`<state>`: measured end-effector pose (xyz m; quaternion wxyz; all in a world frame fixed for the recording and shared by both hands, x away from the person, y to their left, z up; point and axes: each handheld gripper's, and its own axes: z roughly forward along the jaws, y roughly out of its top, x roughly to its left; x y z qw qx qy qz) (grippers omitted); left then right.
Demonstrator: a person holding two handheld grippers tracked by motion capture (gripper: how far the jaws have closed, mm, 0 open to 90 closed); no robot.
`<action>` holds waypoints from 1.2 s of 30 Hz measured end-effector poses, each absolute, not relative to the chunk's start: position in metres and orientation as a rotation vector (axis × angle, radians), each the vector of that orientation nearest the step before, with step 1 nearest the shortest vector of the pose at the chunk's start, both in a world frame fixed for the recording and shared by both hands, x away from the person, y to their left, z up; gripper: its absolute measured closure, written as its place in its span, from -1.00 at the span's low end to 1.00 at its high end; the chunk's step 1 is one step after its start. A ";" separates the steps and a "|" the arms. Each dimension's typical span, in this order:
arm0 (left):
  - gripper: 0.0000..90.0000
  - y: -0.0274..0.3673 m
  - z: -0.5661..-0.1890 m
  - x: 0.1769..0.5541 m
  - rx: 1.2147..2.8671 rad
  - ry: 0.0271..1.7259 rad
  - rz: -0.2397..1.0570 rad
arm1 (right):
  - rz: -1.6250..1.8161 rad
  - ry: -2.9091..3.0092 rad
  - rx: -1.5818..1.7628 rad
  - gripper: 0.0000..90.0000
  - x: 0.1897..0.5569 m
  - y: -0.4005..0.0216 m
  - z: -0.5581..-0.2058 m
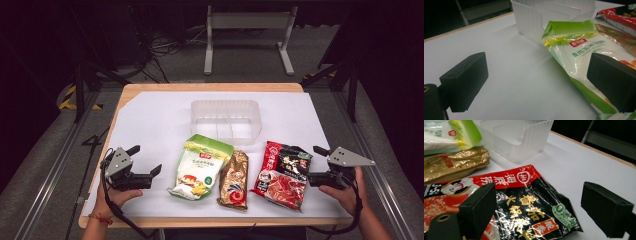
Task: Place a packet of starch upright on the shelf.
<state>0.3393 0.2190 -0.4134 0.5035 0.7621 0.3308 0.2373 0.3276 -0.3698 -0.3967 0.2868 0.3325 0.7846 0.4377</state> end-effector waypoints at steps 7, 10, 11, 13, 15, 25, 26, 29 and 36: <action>-0.85 0.222 -0.418 0.339 1.861 0.779 0.482 | 1.154 2.117 0.899 -0.71 0.328 -0.369 -0.401; -0.83 0.223 -0.419 0.340 1.871 0.771 0.470 | 1.161 2.117 0.902 -0.71 0.329 -0.367 -0.400; -0.83 0.224 -0.420 0.342 1.873 0.778 0.443 | 1.164 2.118 0.902 -0.70 0.329 -0.367 -0.400; -0.82 0.222 -0.421 0.347 1.889 0.787 0.415 | 1.166 2.127 0.902 -0.70 0.329 -0.365 -0.401; -0.81 0.217 -0.423 0.355 1.920 0.776 0.376 | 1.155 2.141 0.894 -0.70 0.328 -0.363 -0.402; -0.80 0.176 -0.429 0.402 2.059 0.747 0.184 | 1.136 2.182 0.861 -0.70 0.329 -0.355 -0.405; -0.80 0.170 -0.430 0.408 2.073 0.742 0.170 | 1.125 2.189 0.858 -0.70 0.328 -0.354 -0.406; -0.82 0.162 -0.432 0.416 2.064 0.749 0.106 | 1.119 2.193 0.846 -0.70 0.328 -0.353 -0.406; -0.86 0.135 -0.437 0.440 2.145 0.728 0.029 | 1.127 2.221 0.834 -0.70 0.327 -0.352 -0.407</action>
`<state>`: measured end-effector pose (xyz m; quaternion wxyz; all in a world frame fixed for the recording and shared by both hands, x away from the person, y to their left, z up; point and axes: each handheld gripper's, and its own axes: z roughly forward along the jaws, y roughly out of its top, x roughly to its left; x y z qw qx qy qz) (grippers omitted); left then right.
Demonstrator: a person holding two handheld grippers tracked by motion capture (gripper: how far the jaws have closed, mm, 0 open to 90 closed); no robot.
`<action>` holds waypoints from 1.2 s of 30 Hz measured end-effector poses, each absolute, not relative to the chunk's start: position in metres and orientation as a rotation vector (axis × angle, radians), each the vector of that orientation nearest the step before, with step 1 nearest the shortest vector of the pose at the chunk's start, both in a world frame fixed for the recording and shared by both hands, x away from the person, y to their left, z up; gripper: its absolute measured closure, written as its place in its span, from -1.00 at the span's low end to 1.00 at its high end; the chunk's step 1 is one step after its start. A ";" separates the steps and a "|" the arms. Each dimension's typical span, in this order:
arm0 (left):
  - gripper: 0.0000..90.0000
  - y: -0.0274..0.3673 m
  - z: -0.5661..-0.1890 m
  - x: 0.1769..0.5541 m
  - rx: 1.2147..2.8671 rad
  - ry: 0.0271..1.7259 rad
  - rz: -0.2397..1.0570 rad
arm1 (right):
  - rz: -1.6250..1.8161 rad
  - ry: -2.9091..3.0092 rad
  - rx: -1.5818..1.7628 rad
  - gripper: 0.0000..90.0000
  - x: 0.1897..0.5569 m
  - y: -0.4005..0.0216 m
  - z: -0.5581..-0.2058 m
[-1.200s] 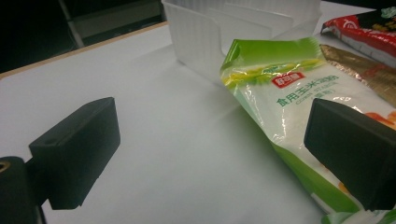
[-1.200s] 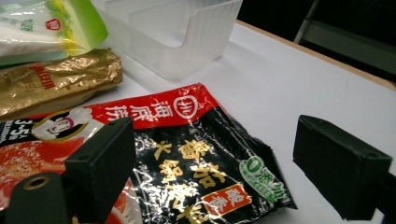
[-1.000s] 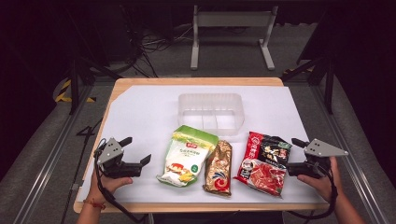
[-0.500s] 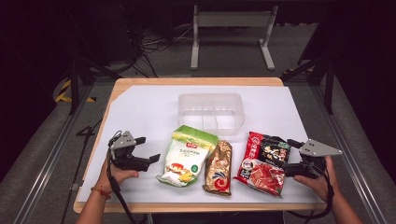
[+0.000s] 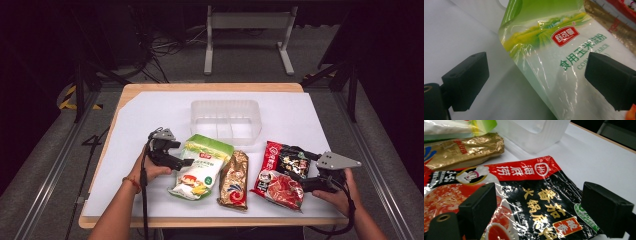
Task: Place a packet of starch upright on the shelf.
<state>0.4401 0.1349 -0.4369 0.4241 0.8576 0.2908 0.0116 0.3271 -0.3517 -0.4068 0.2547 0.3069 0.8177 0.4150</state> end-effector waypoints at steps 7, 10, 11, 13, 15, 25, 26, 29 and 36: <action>-0.89 0.122 -0.450 0.451 2.149 0.738 -0.054 | 1.118 2.228 0.823 -0.69 0.326 -0.352 -0.407; -0.85 0.120 -0.451 0.451 2.129 0.712 -0.116 | 1.130 2.233 0.833 -0.69 0.326 -0.352 -0.407; -0.81 0.120 -0.453 0.450 2.122 0.699 -0.152 | 1.132 2.238 0.829 -0.69 0.326 -0.352 -0.406; -0.79 0.119 -0.453 0.450 2.114 0.697 -0.198 | 1.127 2.243 0.821 -0.69 0.325 -0.351 -0.406; -0.67 0.119 -0.453 0.450 2.120 0.677 -0.216 | 1.132 2.253 0.814 -0.69 0.325 -0.349 -0.405; 0.20 0.115 -0.445 0.441 2.150 0.648 -0.163 | 1.133 2.281 0.778 -0.68 0.325 -0.344 -0.405; 0.32 0.116 -0.444 0.440 2.147 0.649 -0.161 | 1.132 2.279 0.779 -0.68 0.325 -0.344 -0.405; 0.69 0.115 -0.441 0.437 2.150 0.647 -0.152 | 1.134 2.281 0.776 -0.68 0.325 -0.344 -0.405; 0.93 0.115 -0.433 0.429 2.162 0.626 -0.102 | 1.126 2.282 0.776 -0.68 0.326 -0.345 -0.405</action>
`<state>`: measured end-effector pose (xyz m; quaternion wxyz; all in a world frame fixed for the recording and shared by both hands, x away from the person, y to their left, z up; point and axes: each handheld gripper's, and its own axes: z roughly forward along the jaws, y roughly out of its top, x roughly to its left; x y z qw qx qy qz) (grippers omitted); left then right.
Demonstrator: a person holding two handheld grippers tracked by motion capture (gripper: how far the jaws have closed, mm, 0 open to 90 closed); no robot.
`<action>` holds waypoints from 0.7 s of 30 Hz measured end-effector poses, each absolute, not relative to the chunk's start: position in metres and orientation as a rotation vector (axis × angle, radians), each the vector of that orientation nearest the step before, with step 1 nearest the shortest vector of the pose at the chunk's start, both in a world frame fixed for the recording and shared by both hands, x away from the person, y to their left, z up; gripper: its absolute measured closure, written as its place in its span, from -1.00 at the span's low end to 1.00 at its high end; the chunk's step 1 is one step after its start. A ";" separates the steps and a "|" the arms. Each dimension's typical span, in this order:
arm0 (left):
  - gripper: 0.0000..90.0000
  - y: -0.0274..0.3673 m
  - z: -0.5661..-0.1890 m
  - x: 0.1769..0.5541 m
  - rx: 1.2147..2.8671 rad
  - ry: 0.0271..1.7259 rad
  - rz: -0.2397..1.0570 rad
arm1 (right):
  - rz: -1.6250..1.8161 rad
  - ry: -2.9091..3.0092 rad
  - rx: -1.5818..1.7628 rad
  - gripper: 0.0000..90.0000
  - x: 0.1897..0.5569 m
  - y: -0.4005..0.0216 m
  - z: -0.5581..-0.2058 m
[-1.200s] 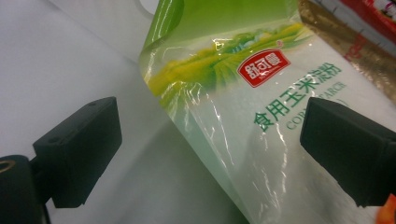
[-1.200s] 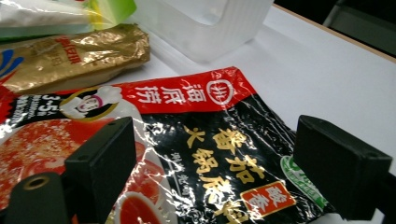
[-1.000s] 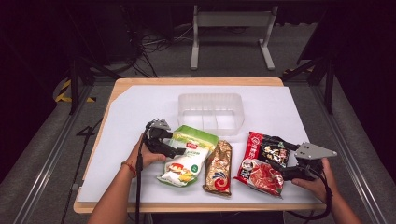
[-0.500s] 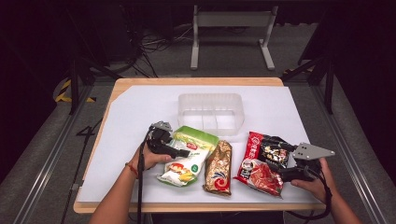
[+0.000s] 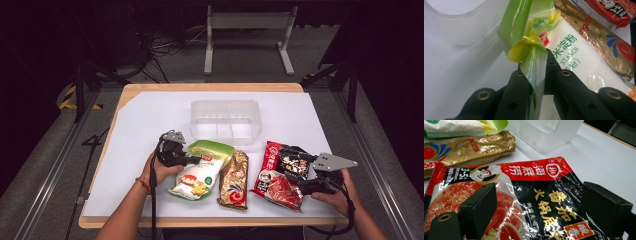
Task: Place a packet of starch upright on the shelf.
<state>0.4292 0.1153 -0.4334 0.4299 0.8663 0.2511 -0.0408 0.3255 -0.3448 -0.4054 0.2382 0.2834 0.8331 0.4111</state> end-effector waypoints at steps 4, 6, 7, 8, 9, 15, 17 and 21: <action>0.96 0.120 -0.428 0.424 2.149 0.630 -0.073 | 1.126 2.283 0.776 -0.68 0.325 -0.345 -0.405; 0.97 0.122 -0.424 0.421 2.135 0.630 -0.059 | 1.126 2.284 0.775 -0.68 0.325 -0.345 -0.406; 0.98 0.123 -0.421 0.419 2.131 0.618 -0.056 | 1.126 2.283 0.778 -0.68 0.325 -0.345 -0.406; 0.98 0.123 -0.419 0.417 2.123 0.612 -0.048 | 1.126 2.283 0.778 -0.68 0.325 -0.345 -0.406; 0.98 0.124 -0.416 0.415 2.116 0.610 -0.034 | 1.126 2.283 0.778 -0.68 0.325 -0.344 -0.405; 1.00 0.127 -0.395 0.402 2.074 0.576 0.026 | 1.129 2.281 0.780 -0.68 0.325 -0.345 -0.405; 1.00 0.129 -0.390 0.399 2.056 0.569 0.036 | 1.132 2.278 0.778 -0.68 0.325 -0.345 -0.405; 1.00 0.134 -0.379 0.393 2.023 0.552 0.073 | 1.131 2.276 0.781 -0.68 0.325 -0.345 -0.404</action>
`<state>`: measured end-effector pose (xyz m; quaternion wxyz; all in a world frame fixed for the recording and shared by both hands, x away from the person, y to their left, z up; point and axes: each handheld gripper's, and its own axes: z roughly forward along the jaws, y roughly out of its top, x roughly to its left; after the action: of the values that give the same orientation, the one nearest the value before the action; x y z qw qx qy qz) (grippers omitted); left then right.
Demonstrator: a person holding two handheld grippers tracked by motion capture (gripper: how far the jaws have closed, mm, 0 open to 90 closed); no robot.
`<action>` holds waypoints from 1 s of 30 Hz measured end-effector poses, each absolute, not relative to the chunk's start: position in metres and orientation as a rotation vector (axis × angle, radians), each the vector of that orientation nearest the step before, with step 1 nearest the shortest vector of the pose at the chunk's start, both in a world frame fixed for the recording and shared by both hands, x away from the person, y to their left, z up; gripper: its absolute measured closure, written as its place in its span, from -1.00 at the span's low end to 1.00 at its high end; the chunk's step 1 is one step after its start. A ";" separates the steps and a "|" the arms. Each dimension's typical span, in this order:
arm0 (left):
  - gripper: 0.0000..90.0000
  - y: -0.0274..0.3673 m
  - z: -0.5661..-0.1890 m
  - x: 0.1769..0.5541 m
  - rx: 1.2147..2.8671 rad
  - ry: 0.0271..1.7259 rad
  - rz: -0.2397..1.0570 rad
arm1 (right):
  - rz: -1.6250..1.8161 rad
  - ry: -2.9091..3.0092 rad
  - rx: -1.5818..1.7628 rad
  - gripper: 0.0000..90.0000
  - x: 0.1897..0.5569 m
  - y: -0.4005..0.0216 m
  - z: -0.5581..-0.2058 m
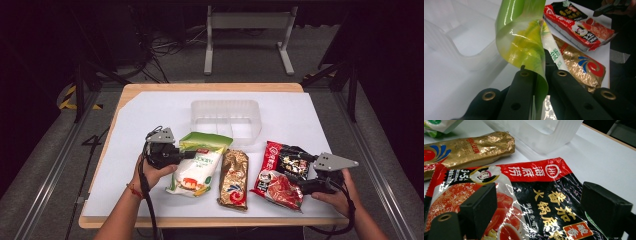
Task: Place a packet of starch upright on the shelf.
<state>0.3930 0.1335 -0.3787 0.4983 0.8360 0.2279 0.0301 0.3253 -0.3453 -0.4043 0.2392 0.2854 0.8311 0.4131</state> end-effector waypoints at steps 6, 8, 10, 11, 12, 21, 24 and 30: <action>1.00 0.135 -0.361 0.381 2.008 0.506 0.122 | 1.131 2.270 0.788 -0.68 0.325 -0.346 -0.404; 1.00 0.135 -0.358 0.379 1.995 0.507 0.136 | 1.132 2.270 0.788 -0.68 0.325 -0.346 -0.404; 1.00 0.136 -0.356 0.377 1.981 0.512 0.142 | 1.132 2.269 0.790 -0.68 0.326 -0.346 -0.404; 1.00 0.137 -0.354 0.376 1.973 0.511 0.161 | 1.133 2.270 0.790 -0.68 0.326 -0.346 -0.404; 1.00 0.137 -0.354 0.376 1.972 0.512 0.173 | 1.134 2.269 0.789 -0.68 0.325 -0.346 -0.404; 1.00 0.135 -0.346 0.368 1.919 0.516 0.238 | 1.141 2.254 0.804 -0.68 0.326 -0.347 -0.404; 1.00 0.135 -0.345 0.367 1.904 0.528 0.250 | 1.143 2.252 0.803 -0.68 0.326 -0.347 -0.404; 1.00 0.137 -0.342 0.365 1.869 0.539 0.270 | 1.153 2.242 0.812 -0.68 0.326 -0.349 -0.404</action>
<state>0.3652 0.1368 -0.3421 0.5556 0.7913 0.2283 0.1144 0.3258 -0.3486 -0.4037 0.2438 0.2974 0.8210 0.4220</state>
